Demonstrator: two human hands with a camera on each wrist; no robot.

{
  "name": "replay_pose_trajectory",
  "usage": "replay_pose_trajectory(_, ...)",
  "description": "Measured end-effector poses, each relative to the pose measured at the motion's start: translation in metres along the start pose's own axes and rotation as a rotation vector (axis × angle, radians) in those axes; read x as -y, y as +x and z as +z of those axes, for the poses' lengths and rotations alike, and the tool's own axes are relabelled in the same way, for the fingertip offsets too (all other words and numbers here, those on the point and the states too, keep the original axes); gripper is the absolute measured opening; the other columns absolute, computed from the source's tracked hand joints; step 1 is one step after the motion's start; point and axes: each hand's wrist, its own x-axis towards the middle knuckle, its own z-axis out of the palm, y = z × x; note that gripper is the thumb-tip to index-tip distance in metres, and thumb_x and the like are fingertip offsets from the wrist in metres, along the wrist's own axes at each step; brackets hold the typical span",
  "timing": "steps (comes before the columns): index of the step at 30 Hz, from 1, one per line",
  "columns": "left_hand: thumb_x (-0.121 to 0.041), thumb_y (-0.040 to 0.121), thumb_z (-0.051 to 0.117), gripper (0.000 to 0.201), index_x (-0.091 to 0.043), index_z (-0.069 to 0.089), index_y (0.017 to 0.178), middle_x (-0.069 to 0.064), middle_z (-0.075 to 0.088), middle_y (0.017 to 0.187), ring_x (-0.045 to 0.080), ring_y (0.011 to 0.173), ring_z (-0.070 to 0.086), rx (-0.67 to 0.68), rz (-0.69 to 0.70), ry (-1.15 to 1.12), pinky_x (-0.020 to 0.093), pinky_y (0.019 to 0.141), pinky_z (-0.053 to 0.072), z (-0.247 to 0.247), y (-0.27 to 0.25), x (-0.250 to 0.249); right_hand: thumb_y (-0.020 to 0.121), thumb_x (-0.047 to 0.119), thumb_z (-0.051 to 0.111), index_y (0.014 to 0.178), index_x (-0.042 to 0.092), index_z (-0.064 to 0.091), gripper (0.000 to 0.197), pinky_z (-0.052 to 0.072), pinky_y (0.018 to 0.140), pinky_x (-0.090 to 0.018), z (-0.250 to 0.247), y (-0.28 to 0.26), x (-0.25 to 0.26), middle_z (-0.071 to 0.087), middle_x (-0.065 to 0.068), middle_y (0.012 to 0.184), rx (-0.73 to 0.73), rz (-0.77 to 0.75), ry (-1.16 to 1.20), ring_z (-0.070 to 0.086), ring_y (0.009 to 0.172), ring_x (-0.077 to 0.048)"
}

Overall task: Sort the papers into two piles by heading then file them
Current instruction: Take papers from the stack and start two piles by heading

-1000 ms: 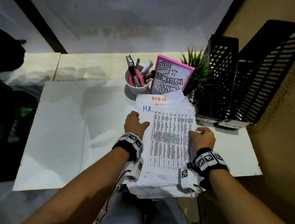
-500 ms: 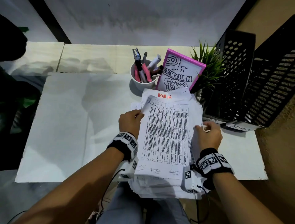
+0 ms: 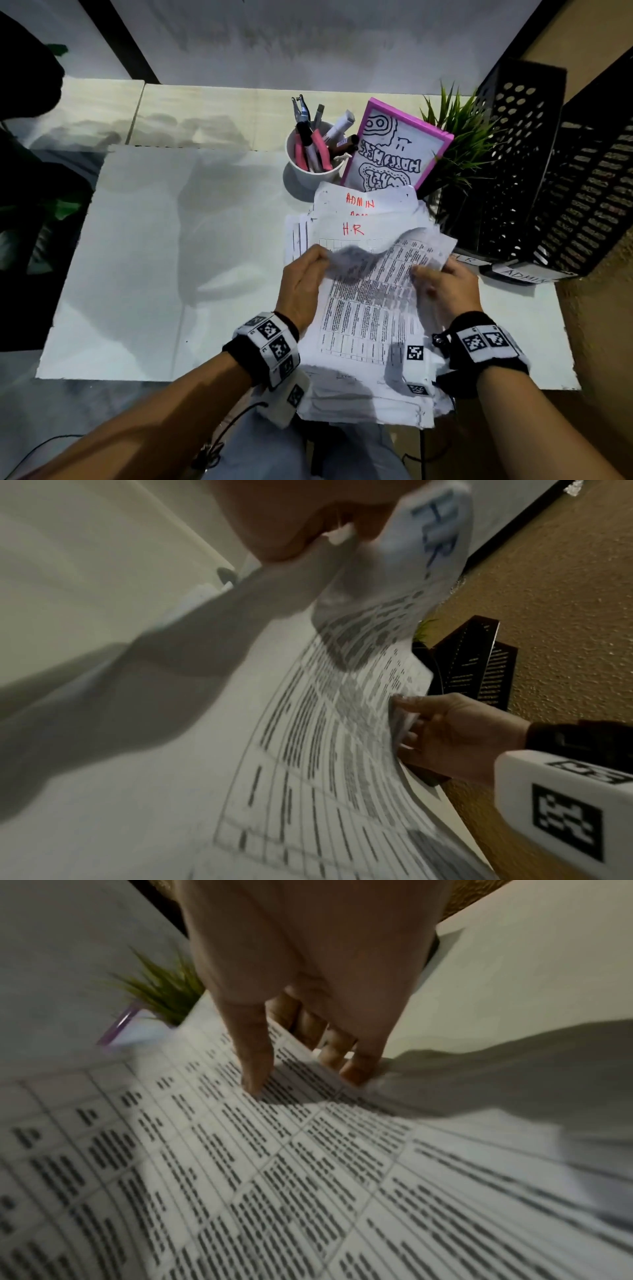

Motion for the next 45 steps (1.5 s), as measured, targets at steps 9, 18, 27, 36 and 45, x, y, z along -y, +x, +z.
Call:
replay_pose_trajectory(9,-0.027,0.074,0.074,0.033,-0.015,0.051,0.095,0.001,0.054,0.096,0.021,0.083,0.055,-0.315,-0.151,0.560,0.028,0.074,0.042,-0.007,0.058,0.005,0.081,-0.024,0.048,0.099,-0.001,0.059,0.032,0.047,0.046,-0.011,-0.008,-0.015,0.012,0.068,0.007,0.056,0.011,-0.031,0.049,0.065,0.052,-0.004)
replay_pose_trajectory(18,-0.022,0.081,0.068,0.016,-0.017,0.074,0.094,0.004,0.073,0.081,0.024,0.079,0.067,-0.326,-0.003,0.522,0.031,0.074,0.052,-0.019,0.053,0.013,0.070,-0.032,0.045,0.057,-0.001,0.068,0.041,0.049,0.047,-0.014,-0.008,-0.017,0.005,0.066,-0.002,0.053,0.034,-0.099,0.048,0.064,0.047,-0.010)
replay_pose_trajectory(27,0.004,0.093,0.042,0.027,-0.011,0.064,0.101,-0.015,0.064,0.090,-0.011,0.080,0.056,-0.121,0.330,0.403,0.004,0.071,0.038,-0.017,0.013,0.004,0.066,-0.027,0.060,0.057,0.009,0.071,0.038,0.050,0.059,-0.010,-0.010,-0.007,-0.001,0.063,-0.003,0.114,0.012,-0.133,-0.038,0.061,0.097,-0.004)
replay_pose_trajectory(36,-0.029,0.091,0.049,0.010,-0.023,0.057,0.091,0.005,0.063,0.094,0.020,0.090,0.055,-0.145,-0.018,-0.146,0.046,0.087,0.045,0.006,0.007,-0.003,0.066,-0.031,0.045,0.083,-0.009,0.056,0.030,0.046,0.044,-0.016,-0.001,-0.022,0.009,0.063,0.005,0.051,-0.038,-0.108,-0.002,0.061,0.046,-0.006)
replay_pose_trajectory(45,-0.014,0.077,0.070,0.044,-0.032,0.038,0.102,0.001,0.064,0.109,0.018,0.090,0.065,-0.197,-0.116,0.214,0.036,0.079,0.054,-0.029,-0.008,0.003,0.081,-0.017,0.054,0.115,0.013,0.049,0.046,0.054,0.057,-0.019,0.011,-0.016,0.013,0.059,-0.008,0.087,0.025,-0.093,0.158,0.066,0.063,-0.013)
